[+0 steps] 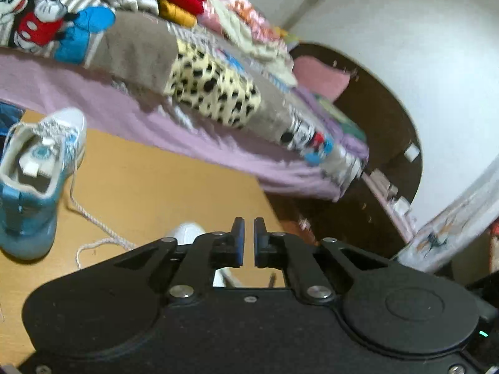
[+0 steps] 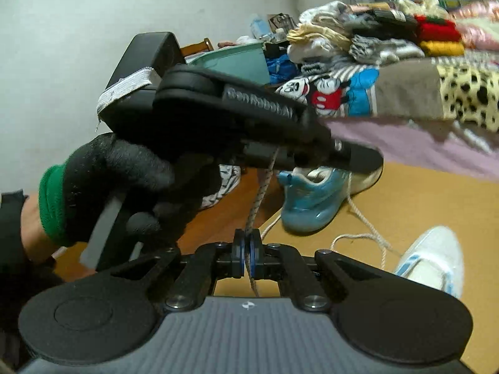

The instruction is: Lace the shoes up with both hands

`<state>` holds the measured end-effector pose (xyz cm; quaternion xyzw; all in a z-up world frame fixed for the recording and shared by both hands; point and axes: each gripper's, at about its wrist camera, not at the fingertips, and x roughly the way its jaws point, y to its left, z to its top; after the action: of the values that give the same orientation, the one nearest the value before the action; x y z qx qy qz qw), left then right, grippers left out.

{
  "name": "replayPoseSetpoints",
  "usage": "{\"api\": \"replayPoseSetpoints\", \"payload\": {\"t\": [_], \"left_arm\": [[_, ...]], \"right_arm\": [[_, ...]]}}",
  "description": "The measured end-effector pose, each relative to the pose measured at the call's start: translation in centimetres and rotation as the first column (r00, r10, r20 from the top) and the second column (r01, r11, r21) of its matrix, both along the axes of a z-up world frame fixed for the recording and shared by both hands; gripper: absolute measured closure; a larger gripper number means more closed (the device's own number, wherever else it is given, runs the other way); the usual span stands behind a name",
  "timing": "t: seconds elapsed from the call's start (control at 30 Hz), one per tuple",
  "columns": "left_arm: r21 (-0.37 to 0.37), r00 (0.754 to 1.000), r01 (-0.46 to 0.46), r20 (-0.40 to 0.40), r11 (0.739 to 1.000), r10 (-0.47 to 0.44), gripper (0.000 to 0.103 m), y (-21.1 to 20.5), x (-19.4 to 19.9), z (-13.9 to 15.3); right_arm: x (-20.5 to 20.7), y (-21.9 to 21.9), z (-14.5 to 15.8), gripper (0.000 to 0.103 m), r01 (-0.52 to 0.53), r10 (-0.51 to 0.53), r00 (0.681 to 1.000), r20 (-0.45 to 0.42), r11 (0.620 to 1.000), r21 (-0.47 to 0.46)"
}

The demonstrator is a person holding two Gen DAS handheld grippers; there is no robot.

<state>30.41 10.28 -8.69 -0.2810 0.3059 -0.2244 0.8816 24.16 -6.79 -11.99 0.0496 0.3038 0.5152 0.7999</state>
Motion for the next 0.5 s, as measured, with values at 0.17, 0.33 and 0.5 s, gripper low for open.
{"api": "replayPoseSetpoints", "payload": {"t": [0.17, 0.33, 0.5], "left_arm": [[0.0, 0.999, 0.016, 0.033, 1.0, -0.016, 0.089, 0.9, -0.7, 1.0], [0.073, 0.993, 0.114, 0.028, 0.991, -0.116, 0.073, -1.2, -1.0, 0.7], [0.176, 0.986, 0.154, 0.038, 0.972, -0.163, 0.073, -2.7, -1.2, 0.6]], "right_arm": [[2.9, -3.4, -1.0, 0.098, 0.253, -0.227, 0.95, -0.213, 0.962, 0.104], [3.3, -4.8, -0.8, 0.098, 0.345, -0.324, 0.925, -0.197, 0.935, 0.082], [2.6, -3.9, -0.8, 0.098, 0.331, -0.323, 0.937, -0.134, 0.942, 0.047]]}}
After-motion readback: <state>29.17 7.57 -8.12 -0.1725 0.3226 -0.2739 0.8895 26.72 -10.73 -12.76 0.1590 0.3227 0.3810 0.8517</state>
